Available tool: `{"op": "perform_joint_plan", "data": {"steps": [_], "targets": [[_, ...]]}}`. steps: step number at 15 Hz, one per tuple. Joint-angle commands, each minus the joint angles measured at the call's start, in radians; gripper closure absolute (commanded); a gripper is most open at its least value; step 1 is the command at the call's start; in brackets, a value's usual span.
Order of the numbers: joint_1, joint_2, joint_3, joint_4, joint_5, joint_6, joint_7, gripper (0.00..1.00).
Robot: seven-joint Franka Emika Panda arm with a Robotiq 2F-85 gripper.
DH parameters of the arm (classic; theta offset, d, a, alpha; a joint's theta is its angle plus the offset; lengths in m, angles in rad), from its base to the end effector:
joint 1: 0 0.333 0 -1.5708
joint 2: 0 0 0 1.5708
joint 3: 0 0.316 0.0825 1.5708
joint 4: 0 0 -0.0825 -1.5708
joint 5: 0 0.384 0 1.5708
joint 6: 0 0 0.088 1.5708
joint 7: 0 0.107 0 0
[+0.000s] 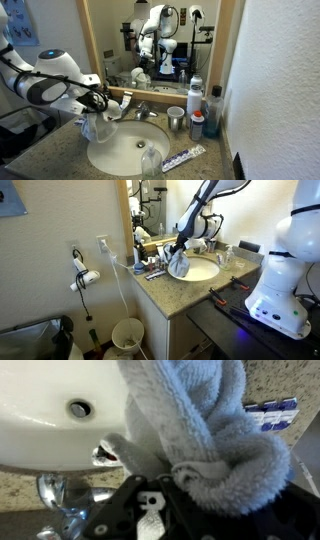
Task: Use the towel on the left side of the counter to wipe the mirror
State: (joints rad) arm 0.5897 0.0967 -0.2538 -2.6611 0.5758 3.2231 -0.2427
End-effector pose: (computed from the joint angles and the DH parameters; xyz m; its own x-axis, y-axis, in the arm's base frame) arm 0.4383 0.0959 0.2551 0.8995 -0.0183 0.4365 0.0198 -0.9964 -0.0826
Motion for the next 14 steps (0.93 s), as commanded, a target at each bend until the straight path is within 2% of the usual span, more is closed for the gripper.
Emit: {"op": "perform_joint_plan", "data": {"steps": [1,5,9,14], "targets": [[0.125,0.045,-0.159,0.062,-0.057,0.07,0.066,0.92],[0.327,0.107,-0.366,0.149,0.047,0.154,0.006,0.92],[0.552,0.139,-0.567,0.234,0.147,0.134,-0.029,0.92],[0.87,0.223,-0.855,0.338,0.235,0.123,-0.029,0.92]]}}
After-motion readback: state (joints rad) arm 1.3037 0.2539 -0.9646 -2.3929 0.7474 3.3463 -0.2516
